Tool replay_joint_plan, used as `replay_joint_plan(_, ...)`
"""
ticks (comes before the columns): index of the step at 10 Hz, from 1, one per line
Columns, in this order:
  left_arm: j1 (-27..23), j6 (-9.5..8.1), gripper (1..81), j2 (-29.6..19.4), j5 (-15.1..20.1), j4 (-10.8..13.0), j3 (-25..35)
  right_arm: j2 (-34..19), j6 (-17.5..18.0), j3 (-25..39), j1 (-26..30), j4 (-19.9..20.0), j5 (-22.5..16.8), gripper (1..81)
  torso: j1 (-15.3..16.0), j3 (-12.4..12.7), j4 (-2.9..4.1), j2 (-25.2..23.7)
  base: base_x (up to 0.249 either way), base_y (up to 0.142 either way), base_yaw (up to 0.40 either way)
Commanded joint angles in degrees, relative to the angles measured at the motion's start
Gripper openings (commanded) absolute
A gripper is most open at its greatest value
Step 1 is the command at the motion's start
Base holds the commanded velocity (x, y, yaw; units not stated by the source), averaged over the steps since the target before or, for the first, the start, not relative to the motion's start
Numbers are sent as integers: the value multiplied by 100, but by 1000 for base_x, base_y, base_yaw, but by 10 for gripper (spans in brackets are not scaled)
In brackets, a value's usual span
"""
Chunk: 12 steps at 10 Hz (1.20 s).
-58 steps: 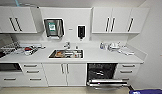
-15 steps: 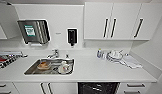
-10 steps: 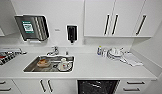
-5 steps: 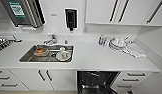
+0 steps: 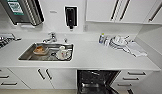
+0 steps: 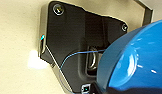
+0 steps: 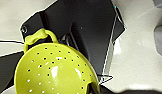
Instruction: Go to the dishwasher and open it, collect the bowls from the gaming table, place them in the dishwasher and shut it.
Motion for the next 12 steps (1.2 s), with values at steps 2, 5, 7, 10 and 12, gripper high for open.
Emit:
replay_joint_plan(2, -513, -273, 10, -1120, -7, 24, 1275, -151, 11, 40, 91, -54, -354, 10, 0, -2, 0, 0, 0, 0, 0)
replay_joint_plan(5, -1232, -273, 10, -1887, 107, 16, 2288, -143, 11, 31, 91, -54, -354, 10, 0, -2, 0, 2, 0, 0, 0)
replay_joint_plan(7, -1831, -273, 10, -2133, 502, 16, 2833, -81, 2, 31, 91, -63, -354, 10, 0, -2, 0, 2, 0, 0, 0)
replay_joint_plan(10, -2746, -264, 10, -2599, 1188, 51, 3677, -63, -15, 57, 91, -89, -354, 10, 2, -398, 0, 5, 0, 0, 0)
replay_joint_plan(12, -3332, -264, 10, -2870, 1661, 16, 4124, -46, -24, 48, 91, -81, -266, 10, 0, -685, 0, 5, 0, 0, 0)
